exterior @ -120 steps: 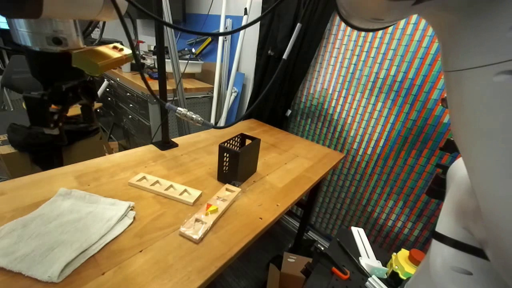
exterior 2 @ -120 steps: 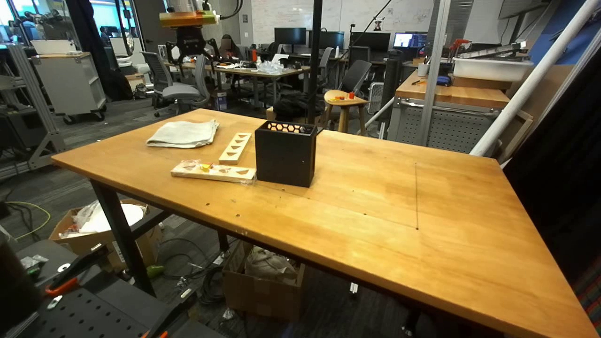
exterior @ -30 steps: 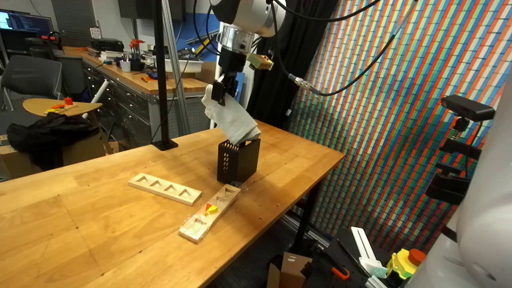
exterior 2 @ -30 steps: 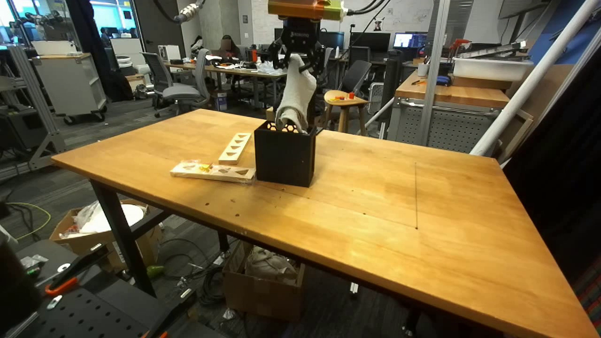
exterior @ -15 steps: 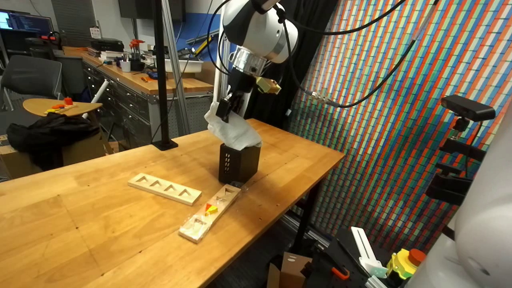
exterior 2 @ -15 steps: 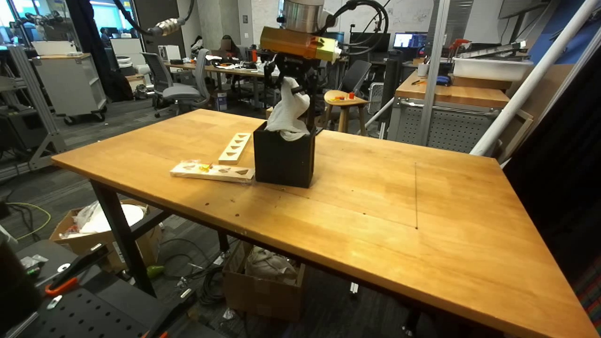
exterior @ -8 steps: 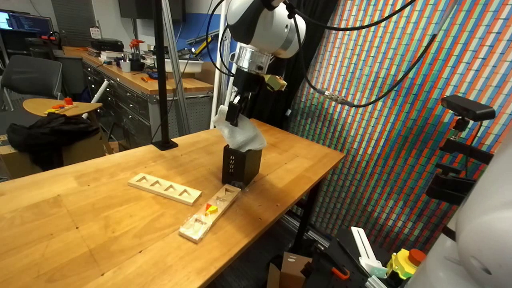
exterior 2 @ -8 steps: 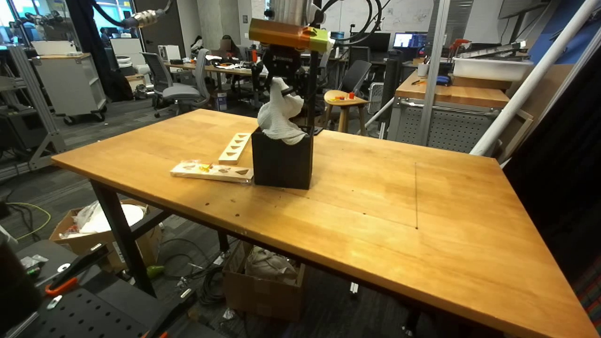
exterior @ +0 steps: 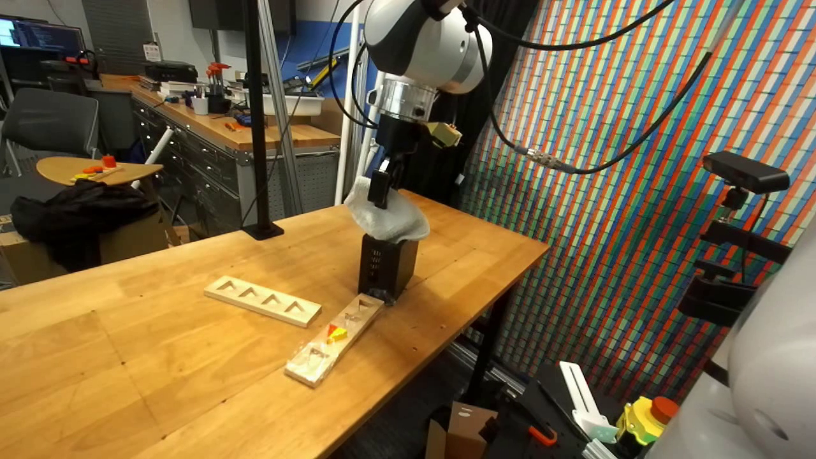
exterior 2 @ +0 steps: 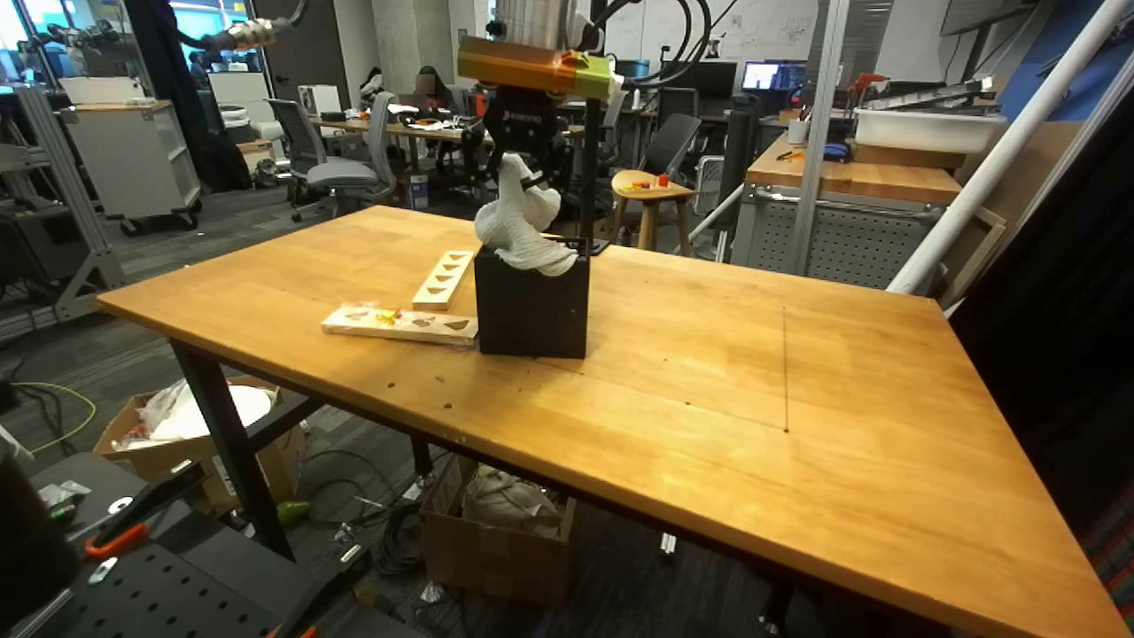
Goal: Put the white towel inside the black object
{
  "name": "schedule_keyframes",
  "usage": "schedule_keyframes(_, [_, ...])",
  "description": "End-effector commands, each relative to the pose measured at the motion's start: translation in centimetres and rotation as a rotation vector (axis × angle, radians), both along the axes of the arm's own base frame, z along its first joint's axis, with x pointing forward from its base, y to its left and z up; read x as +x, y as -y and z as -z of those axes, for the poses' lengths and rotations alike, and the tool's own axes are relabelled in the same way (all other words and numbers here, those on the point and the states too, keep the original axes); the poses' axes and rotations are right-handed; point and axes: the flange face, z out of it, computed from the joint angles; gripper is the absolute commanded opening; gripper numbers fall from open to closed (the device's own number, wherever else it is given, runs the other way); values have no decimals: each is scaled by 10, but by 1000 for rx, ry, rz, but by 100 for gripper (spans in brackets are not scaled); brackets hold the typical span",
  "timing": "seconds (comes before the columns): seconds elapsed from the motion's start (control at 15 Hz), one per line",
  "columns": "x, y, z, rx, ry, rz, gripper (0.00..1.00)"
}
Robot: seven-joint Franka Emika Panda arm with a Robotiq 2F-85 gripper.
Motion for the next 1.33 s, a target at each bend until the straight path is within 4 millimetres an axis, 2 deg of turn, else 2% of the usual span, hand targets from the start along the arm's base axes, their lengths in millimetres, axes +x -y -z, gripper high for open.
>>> schedule_keyframes(0.0, [-9, 4, -6, -16, -13, -13, 0])
schedule_keyframes(0.67, [-7, 16, 16, 18, -79, -42, 0])
schedule_keyframes(1.27, [5, 33, 59, 99, -111, -102, 0])
